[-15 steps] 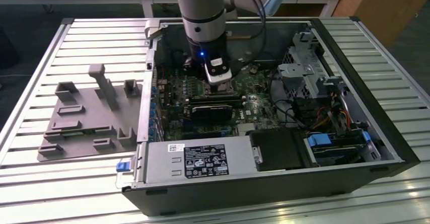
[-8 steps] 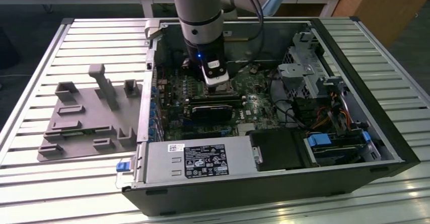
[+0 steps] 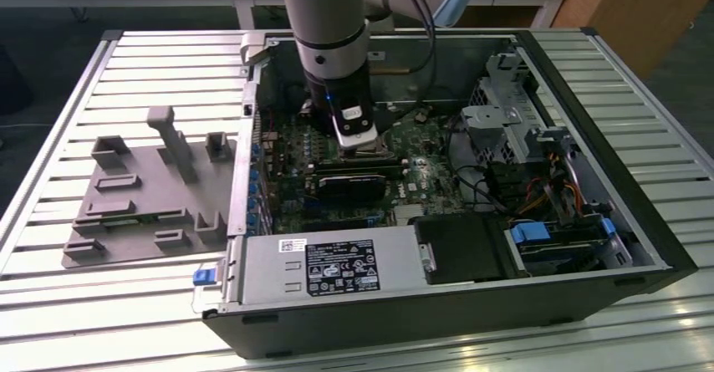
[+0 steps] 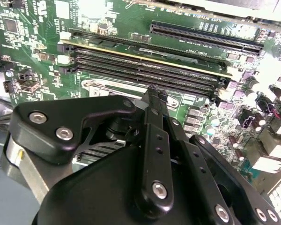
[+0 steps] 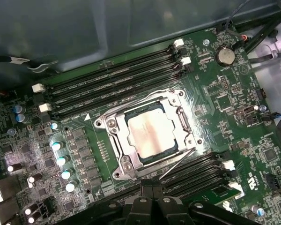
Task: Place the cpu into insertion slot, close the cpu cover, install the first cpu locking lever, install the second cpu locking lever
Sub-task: 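Install the second cpu locking lever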
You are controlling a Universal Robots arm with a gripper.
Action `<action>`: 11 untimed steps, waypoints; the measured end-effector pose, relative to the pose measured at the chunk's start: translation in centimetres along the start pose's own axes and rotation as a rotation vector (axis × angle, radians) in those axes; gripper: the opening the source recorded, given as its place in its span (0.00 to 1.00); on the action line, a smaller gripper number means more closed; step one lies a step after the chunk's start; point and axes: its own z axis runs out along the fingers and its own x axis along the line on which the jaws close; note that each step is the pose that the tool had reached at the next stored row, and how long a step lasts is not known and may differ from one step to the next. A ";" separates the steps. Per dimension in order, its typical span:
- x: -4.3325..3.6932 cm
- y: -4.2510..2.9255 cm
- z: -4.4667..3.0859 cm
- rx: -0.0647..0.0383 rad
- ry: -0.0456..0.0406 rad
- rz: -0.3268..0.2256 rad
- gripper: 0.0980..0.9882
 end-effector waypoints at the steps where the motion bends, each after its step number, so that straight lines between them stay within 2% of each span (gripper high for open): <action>1: 0.03 -0.08 0.03 -0.004 0.0018 0.001 0.00; 4: 0.08 -0.36 0.21 -0.017 0.0065 0.002 0.00; 11: 0.05 -1.03 0.50 -0.031 0.0127 -0.016 0.00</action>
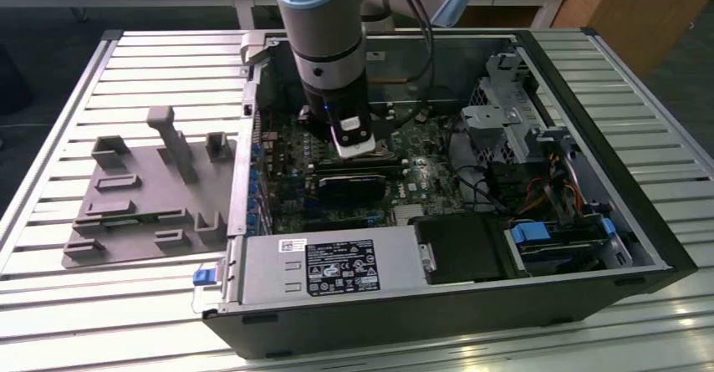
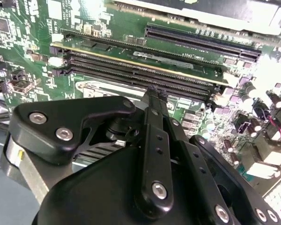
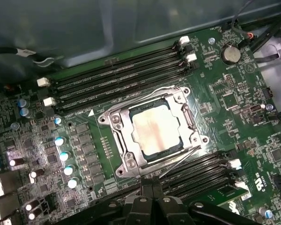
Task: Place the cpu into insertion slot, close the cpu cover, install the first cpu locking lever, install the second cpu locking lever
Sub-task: 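Install the second cpu locking lever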
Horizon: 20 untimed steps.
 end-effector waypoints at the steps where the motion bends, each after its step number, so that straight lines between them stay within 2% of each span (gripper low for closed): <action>1: -0.02 -0.08 0.03 -0.004 0.0016 -0.001 0.00; 5: 0.02 -0.27 0.16 -0.026 0.0098 -0.003 0.00; 10: 0.15 -0.48 0.39 -0.062 0.0237 -0.010 0.00; 14: 0.16 -0.84 0.59 -0.079 0.0310 -0.017 0.00; 20: 0.24 -1.31 0.78 -0.095 0.0384 -0.024 0.00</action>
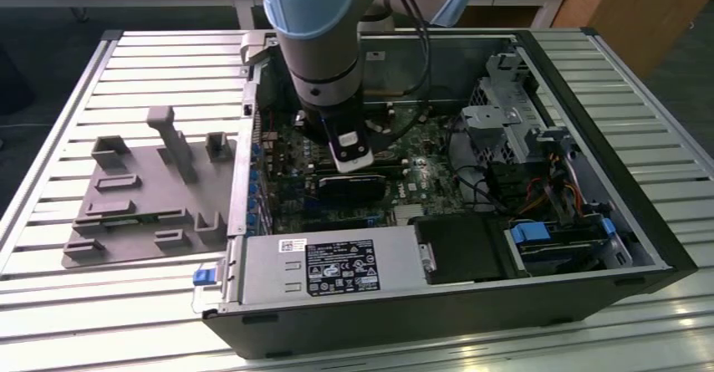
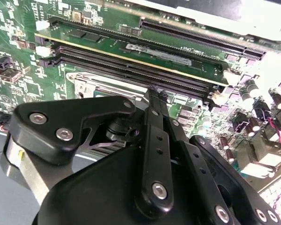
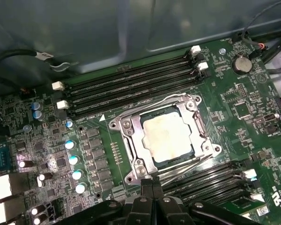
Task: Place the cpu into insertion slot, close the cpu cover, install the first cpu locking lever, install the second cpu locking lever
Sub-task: 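Install the second cpu locking lever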
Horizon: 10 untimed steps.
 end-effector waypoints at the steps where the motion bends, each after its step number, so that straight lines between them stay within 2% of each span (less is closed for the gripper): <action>1: 0.05 -0.03 0.05 -0.001 0.0005 -0.001 0.00; 10: 0.49 -0.23 0.63 -0.002 0.0012 -0.002 0.00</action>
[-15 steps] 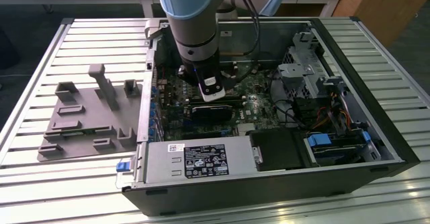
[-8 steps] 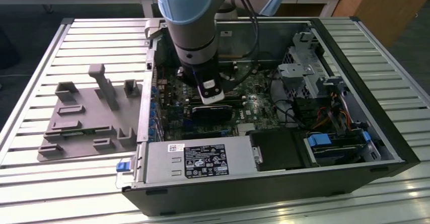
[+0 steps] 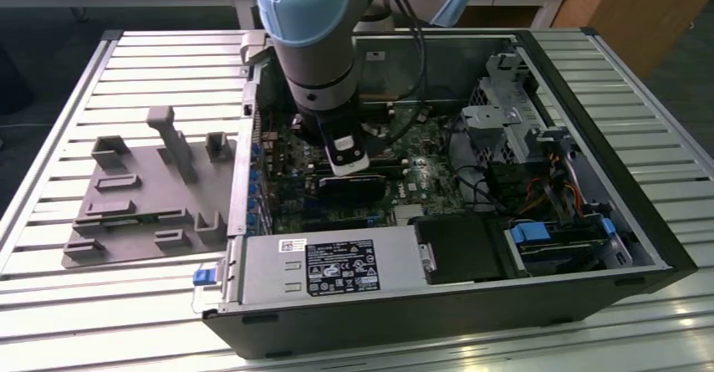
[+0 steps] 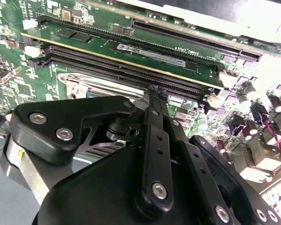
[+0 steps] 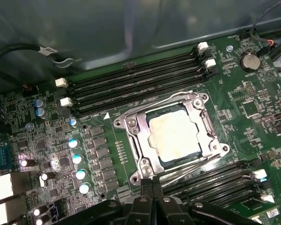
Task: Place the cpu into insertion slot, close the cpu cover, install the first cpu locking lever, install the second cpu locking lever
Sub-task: 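Install the second cpu locking lever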
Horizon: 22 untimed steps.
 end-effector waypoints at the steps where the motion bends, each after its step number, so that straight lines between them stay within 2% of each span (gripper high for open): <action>1: 0.07 0.05 0.06 0.000 0.0000 0.000 0.00; 13: 0.39 0.36 0.34 0.000 0.0001 0.000 0.00; 22: 0.63 0.30 0.65 0.000 0.0000 -0.001 0.00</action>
